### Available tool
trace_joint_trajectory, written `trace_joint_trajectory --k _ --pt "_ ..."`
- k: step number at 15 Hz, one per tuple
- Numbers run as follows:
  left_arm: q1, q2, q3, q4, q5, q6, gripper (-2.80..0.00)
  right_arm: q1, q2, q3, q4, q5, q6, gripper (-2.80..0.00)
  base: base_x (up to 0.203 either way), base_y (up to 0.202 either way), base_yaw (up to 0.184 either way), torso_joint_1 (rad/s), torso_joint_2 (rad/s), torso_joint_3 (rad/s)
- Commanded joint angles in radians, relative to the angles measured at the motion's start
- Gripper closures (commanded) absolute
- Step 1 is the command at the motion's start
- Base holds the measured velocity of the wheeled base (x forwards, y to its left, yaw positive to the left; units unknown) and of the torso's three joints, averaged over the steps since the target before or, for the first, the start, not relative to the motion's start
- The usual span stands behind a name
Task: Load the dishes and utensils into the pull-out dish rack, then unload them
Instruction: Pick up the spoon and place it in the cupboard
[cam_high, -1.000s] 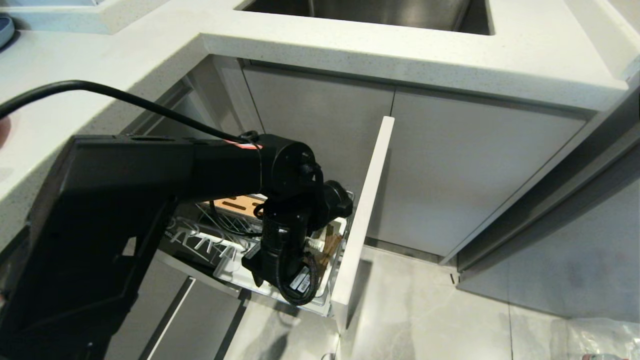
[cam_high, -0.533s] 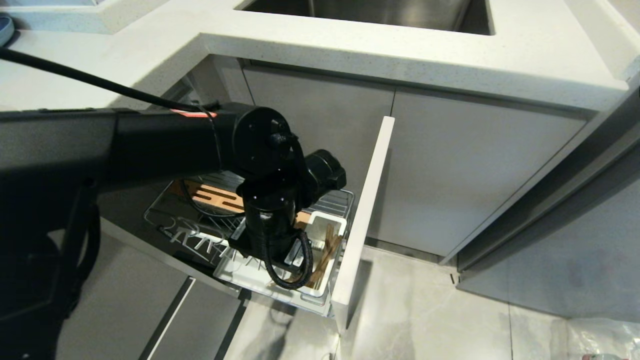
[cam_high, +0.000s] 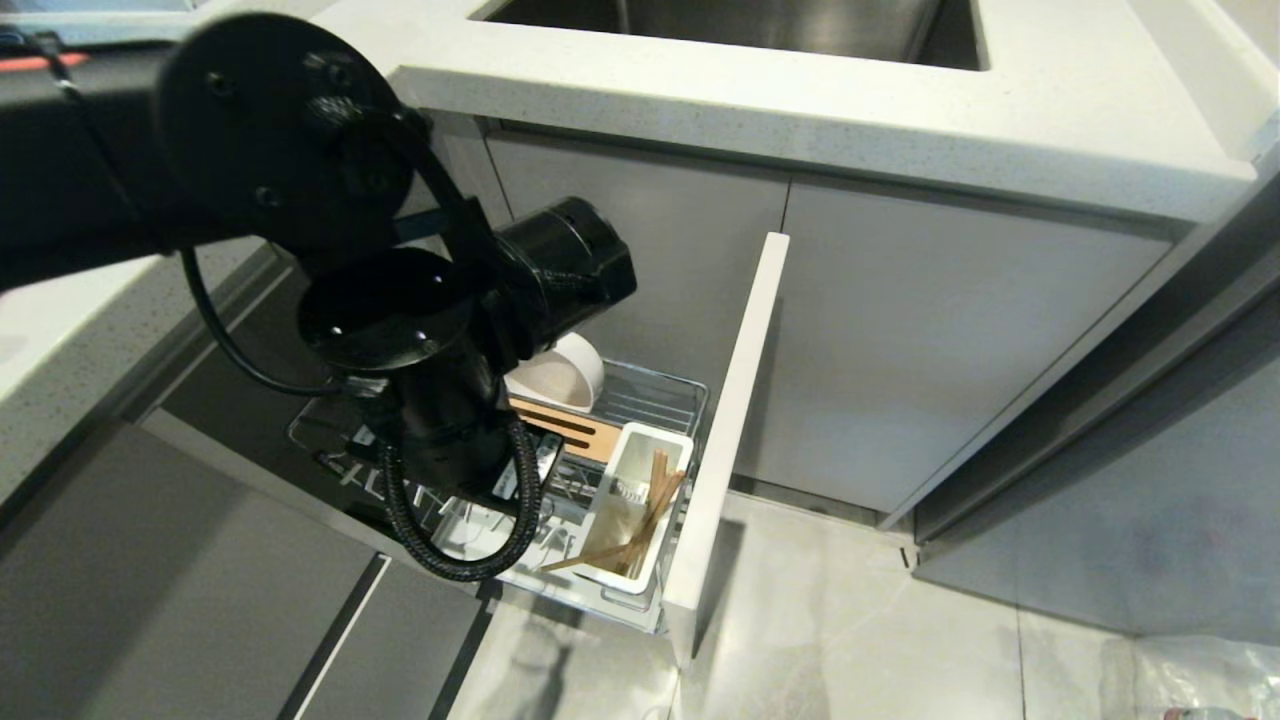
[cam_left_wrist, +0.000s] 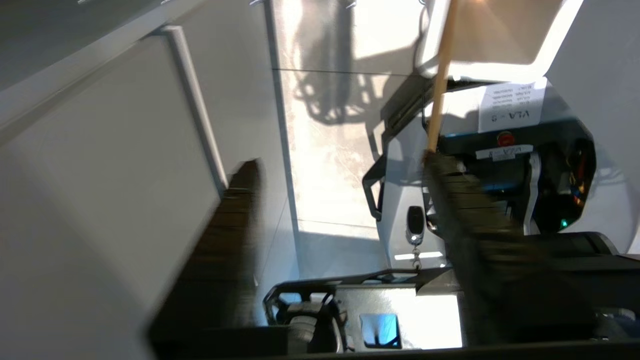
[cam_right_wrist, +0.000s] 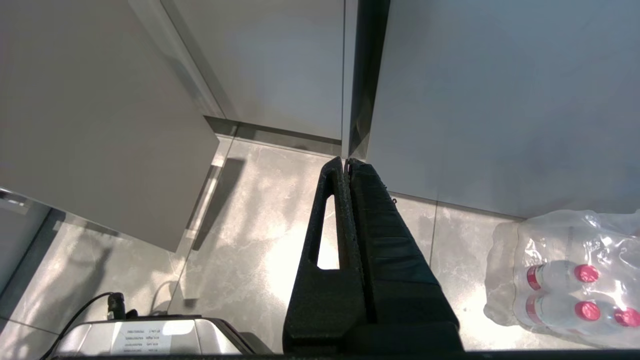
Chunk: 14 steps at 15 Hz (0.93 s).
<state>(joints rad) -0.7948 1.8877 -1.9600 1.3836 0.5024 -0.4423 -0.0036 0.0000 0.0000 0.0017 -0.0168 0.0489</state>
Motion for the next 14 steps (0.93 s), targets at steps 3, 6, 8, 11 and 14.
trace_joint_trajectory --k 3,6,8,11,14 --pt "-0.039 -0.15 0.0 0.015 0.016 -0.026 0.0 0.001 0.0 0.002 0.0 0.0 0.0 0.0 0.0 0.0 0.0 0.0 0.0 0.0" --pt "-0.05 -0.251 -0.002 -0.021 0.03 -0.035 0.0 0.001 0.0 0.002 0.0 0.0 0.0 0.0 0.0 0.0 0.0 0.0 0.0 0.0" --pt "-0.049 -0.331 -0.002 -0.102 0.077 -0.03 0.0 0.001 0.0 0.002 0.0 0.0 0.0 0.0 0.0 0.0 0.0 0.0 0.0 0.0" --pt "-0.007 -0.428 -0.001 -0.228 0.182 -0.026 0.0 0.001 0.0 0.002 0.0 0.0 0.0 0.0 0.0 0.0 0.0 0.0 0.0 0.0" --pt "0.142 -0.502 -0.001 -0.331 0.212 -0.014 0.0 0.001 0.0 0.002 0.0 0.0 0.0 0.0 0.0 0.0 0.0 0.0 0.0 0.0"
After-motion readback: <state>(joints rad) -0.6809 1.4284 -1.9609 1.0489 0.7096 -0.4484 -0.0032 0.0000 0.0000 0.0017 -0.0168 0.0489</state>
